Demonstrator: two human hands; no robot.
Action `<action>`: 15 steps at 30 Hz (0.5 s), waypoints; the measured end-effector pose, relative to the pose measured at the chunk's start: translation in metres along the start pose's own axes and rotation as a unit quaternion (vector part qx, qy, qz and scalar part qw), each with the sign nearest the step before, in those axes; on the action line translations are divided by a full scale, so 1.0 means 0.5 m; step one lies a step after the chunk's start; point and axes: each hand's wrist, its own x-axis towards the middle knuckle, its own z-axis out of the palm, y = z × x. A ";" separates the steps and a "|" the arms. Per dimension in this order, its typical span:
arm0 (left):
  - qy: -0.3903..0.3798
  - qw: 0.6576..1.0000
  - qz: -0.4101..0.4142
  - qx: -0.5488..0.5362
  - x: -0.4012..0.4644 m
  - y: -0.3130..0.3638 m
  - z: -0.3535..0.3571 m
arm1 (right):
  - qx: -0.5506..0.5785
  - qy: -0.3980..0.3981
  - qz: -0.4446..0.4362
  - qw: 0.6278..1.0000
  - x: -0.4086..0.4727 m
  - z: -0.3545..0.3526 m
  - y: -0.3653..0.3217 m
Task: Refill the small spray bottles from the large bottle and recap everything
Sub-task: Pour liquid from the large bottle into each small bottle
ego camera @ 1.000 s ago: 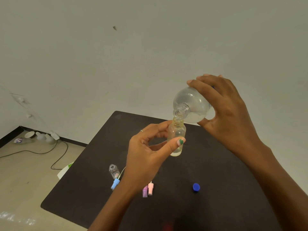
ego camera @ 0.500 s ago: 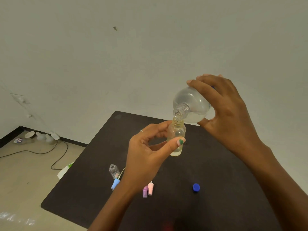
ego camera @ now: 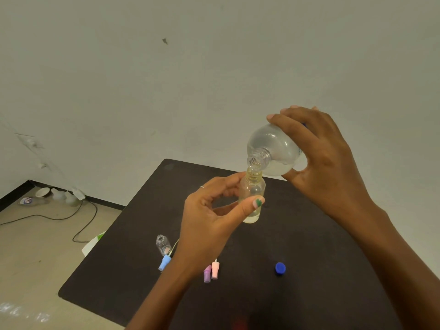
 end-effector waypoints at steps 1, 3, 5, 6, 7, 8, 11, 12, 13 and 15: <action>0.000 1.000 -0.001 0.000 0.000 0.000 0.000 | 0.000 0.000 0.000 1.000 0.000 0.000 0.000; 0.001 1.000 -0.001 0.000 0.000 -0.001 0.000 | 0.001 0.001 0.001 1.000 0.000 0.001 0.000; 0.001 1.000 -0.001 0.000 -0.001 -0.001 0.000 | 0.001 0.003 0.002 1.000 0.000 0.001 -0.001; 0.000 1.000 0.000 0.000 -0.001 -0.001 -0.001 | 0.000 0.003 0.002 1.000 0.000 0.000 -0.002; 0.000 1.000 0.000 -0.002 -0.001 0.000 -0.001 | 0.001 0.003 0.002 1.000 0.000 0.000 -0.002; -0.001 1.000 0.001 -0.003 -0.001 0.000 -0.001 | 0.002 0.003 0.002 1.000 0.000 -0.001 -0.002; -0.002 1.000 0.004 -0.002 -0.001 0.003 0.000 | 0.003 0.001 0.002 1.000 0.000 -0.002 -0.003; -0.001 1.000 0.003 -0.004 -0.001 0.004 0.000 | 0.002 0.001 0.002 1.000 0.000 -0.002 -0.003; 0.000 1.000 0.002 -0.005 -0.001 0.004 0.000 | 0.002 0.001 0.002 1.000 0.001 -0.002 -0.003; 0.000 1.000 0.002 -0.003 -0.001 0.004 0.000 | 0.002 0.002 0.002 1.000 0.000 -0.002 -0.004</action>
